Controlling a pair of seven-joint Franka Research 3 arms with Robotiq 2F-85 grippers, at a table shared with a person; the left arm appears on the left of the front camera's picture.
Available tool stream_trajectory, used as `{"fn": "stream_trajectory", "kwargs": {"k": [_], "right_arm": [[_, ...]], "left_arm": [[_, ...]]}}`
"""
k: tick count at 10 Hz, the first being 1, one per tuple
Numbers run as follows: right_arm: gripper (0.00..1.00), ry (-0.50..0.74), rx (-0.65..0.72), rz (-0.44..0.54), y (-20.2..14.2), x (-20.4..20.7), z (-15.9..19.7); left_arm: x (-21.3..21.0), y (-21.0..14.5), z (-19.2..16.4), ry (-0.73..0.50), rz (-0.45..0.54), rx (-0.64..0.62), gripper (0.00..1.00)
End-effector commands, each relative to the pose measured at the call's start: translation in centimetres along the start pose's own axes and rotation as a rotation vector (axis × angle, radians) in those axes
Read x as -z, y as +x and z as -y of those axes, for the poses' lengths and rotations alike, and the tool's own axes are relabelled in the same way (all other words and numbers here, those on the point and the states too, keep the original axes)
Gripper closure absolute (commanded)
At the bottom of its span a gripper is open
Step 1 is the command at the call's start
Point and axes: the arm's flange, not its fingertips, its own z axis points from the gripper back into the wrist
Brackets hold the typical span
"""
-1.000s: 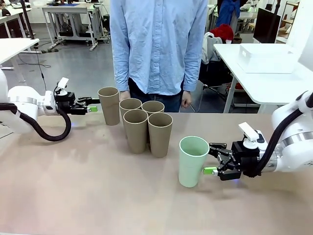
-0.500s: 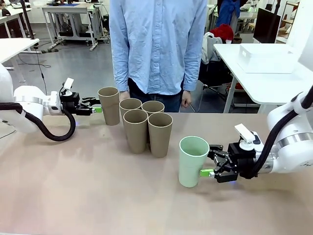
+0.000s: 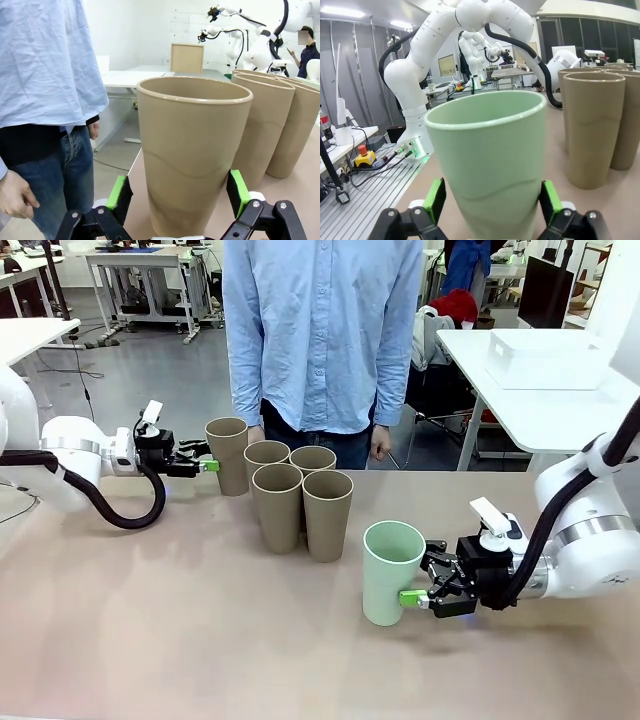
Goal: Stack the cups and store them in the basket.
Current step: Pick up two Reusable plastic cups , one in each hand.
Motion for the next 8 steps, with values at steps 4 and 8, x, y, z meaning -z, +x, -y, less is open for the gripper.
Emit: {"fn": "stream_trajectory", "kwargs": {"k": [4, 8], "right_arm": [[0.00, -0.016, -0.032, 0.014, -0.3, 2.5, -2.0], [0.00, -0.021, -0.010, 0.018, -0.9, 3.6, -1.1]], "left_arm": [[2.1, 0.2, 0.2, -0.023, 0.009, -0.002, 0.00], [3.7, -0.1, 0.2, -0.031, -0.007, -0.012, 0.00]]}}
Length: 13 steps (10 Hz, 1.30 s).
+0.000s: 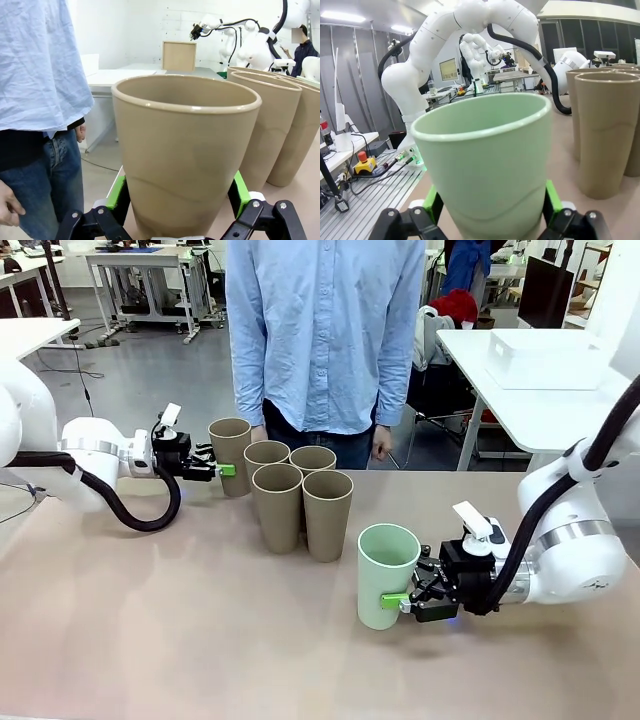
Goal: Stack the cups and store them in the basket.
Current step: Pick up two Reusable plastic cups , one in each hand.
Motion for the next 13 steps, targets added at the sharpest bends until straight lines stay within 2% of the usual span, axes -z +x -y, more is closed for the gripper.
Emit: {"fn": "stream_trajectory", "kwargs": {"k": [1, 9, 10, 11, 12, 13], "right_arm": [[0.00, -0.029, -0.028, -0.003, -0.47, 1.10, -0.47], [0.02, -0.018, -0.033, 0.012, -0.48, 1.53, -0.13], [0.20, -0.024, -0.012, 0.008, -0.49, 1.46, -0.09], [0.22, -0.029, -0.008, 0.002, -0.54, 1.41, -0.02], [0.40, -0.033, -0.006, -0.006, -0.61, 1.40, 0.01], [0.42, -0.034, -0.005, -0.011, -0.67, 1.36, 0.01]], "left_arm": [[0.58, 0.17, -0.35, 0.005, 0.007, -0.009, 0.00], [0.64, 0.63, -0.05, -0.005, 0.042, -0.006, 0.00], [0.65, 0.65, 0.00, -0.005, 0.047, -0.008, 0.19], [0.61, 0.68, 0.04, -0.006, 0.050, -0.007, 0.19], [0.55, 0.70, 0.12, -0.007, 0.051, -0.003, 0.37], [0.45, 0.74, 0.18, -0.006, 0.050, -0.001, 0.24]]}}
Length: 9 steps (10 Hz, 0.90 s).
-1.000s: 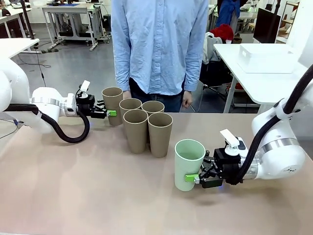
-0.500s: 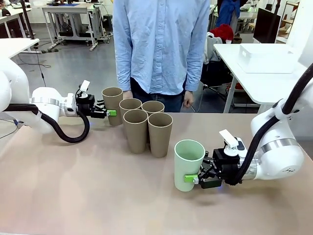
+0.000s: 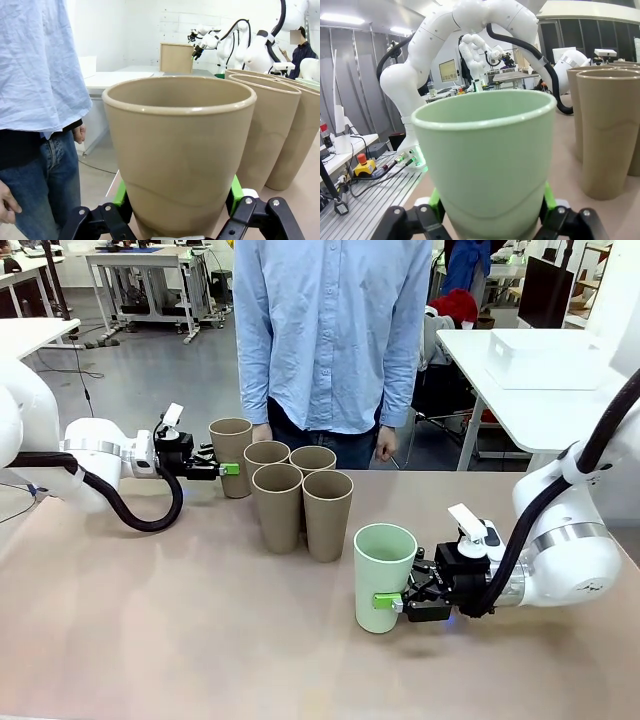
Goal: Stack the cups and store them in the basket.
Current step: Pick up two Reusable plastic cups , one in each hand.
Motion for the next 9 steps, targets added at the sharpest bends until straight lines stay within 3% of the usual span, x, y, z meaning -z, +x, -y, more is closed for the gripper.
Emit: {"fn": "stream_trajectory", "kwargs": {"k": [1, 2, 3, 6, 7, 9], "right_arm": [[0.60, -0.021, -0.017, -0.020, -0.4, 0.6, 0.1], [0.60, 0.022, -0.028, -0.061, -0.5, 0.5, 0.1], [0.60, 0.000, 0.000, 0.000, 0.0, 0.0, 0.0], [0.60, 0.000, 0.000, 0.000, 0.0, 0.0, 0.0], [0.13, 0.005, -0.003, -0.004, 0.1, 0.0, 0.1], [0.13, -0.056, -0.037, 0.046, 4.6, -1.7, -0.4]], "left_arm": [[-0.1, 0.7, 0.1, 0.000, 0.039, 0.006, 0.56], [-0.3, 0.6, 0.2, -0.021, 0.063, -0.014, 0.44], [-0.1, 0.0, 0.0, 0.000, 0.001, 0.000, 0.44], [-0.1, 0.0, 0.0, 0.000, 0.001, 0.000, 0.44], [-0.2, -0.1, 0.1, -0.002, 0.004, -0.003, 0.15], [-4.1, 3.7, 3.9, 0.026, 0.055, 0.023, 0.15]]}}
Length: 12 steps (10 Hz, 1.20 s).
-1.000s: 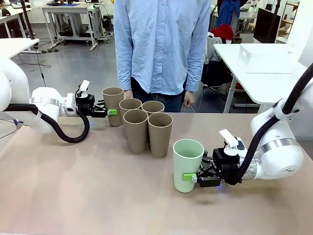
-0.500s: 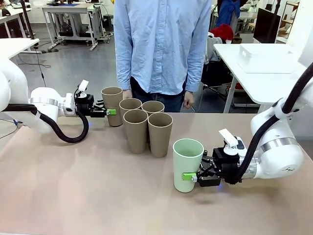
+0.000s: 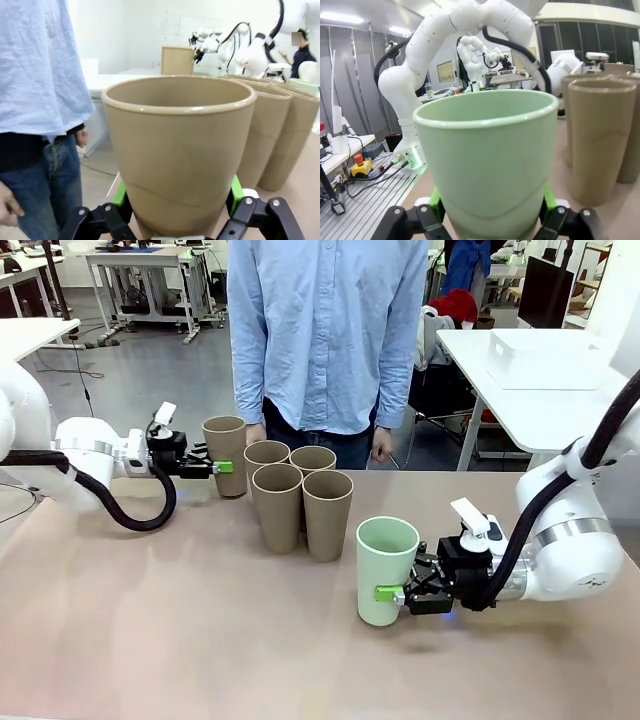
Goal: Stack the cups and store them in the basket.
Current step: Pick up two Reusable plastic cups , one in each hand.
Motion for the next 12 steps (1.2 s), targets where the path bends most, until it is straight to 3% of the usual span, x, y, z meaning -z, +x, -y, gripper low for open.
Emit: {"fn": "stream_trajectory", "kwargs": {"k": [1, 5, 9, 12], "right_arm": [[0.13, -0.064, -0.021, 0.043, 5.3, -1.9, -1.4], [0.13, -0.108, -0.040, 0.047, 10.6, -7.6, -4.3], [0.13, -0.114, -0.080, 0.039, 12.3, -13.3, -8.1], [0.13, -0.106, -0.093, 0.011, 12.4, -14.5, -10.3]], "left_arm": [[-3.4, 4.5, 4.9, 0.008, 0.037, 0.046, 0.15], [-8.6, 8.4, 13.6, -0.070, 0.088, 0.088, 0.15], [-9.9, 7.2, 18.9, -0.044, 0.061, 0.120, 0.15], [-9.9, 6.9, 21.4, -0.035, 0.004, 0.110, 0.15]]}}
